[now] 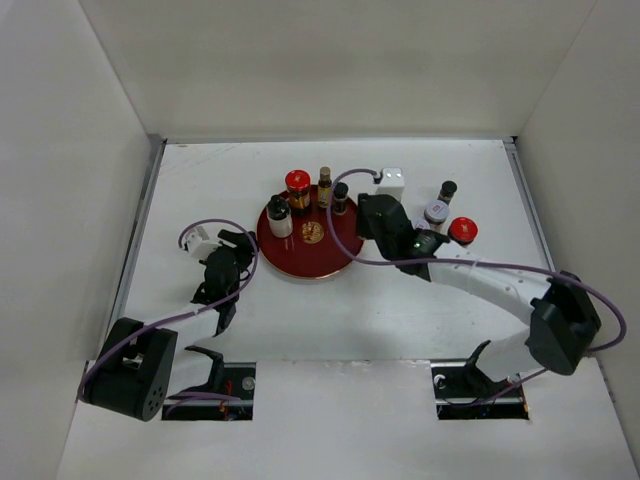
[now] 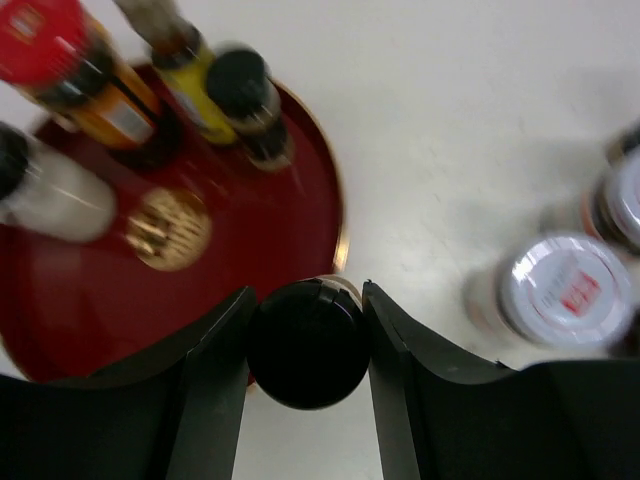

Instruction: Organize the condiment bottles

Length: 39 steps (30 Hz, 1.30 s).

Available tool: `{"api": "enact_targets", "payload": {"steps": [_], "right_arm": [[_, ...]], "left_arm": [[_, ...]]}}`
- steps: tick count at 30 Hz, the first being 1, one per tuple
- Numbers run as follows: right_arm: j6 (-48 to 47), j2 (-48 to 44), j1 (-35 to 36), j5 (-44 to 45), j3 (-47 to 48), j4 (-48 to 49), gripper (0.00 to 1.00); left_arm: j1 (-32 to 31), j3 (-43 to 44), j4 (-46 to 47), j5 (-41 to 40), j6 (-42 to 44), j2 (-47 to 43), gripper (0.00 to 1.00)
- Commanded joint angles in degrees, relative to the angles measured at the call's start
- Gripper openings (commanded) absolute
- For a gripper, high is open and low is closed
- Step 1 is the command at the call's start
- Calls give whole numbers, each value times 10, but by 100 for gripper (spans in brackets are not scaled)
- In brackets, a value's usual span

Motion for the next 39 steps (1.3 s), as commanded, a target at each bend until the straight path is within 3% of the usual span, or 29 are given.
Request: {"api": "enact_targets", "payload": {"steps": [1,5,11,18,23,29,39], "right_arm": [[-41,74,11,-20,74,113,45],[-60,182,11,-59,166,147,45],[-86,310,11,-79,302,113,46],[-62,373,6,-90,337,105,46],[-38,384,0,-95,321,103,49],[-23,367,0,-94,299,108,71],[-22,177,8,-88,144,125,76]], "left_arm": [[0,16,37,-1,-3,-2,58],[3,14,37,5,-7,-2,58],[-6,19,40,6,-10,9,58],[-7,18,41,4,-10,9,58],[-4,18,41,6,-12,12,58],[-4,19,41,6,-12,14,58],[-6,19,41,5,-8,10,58]]}}
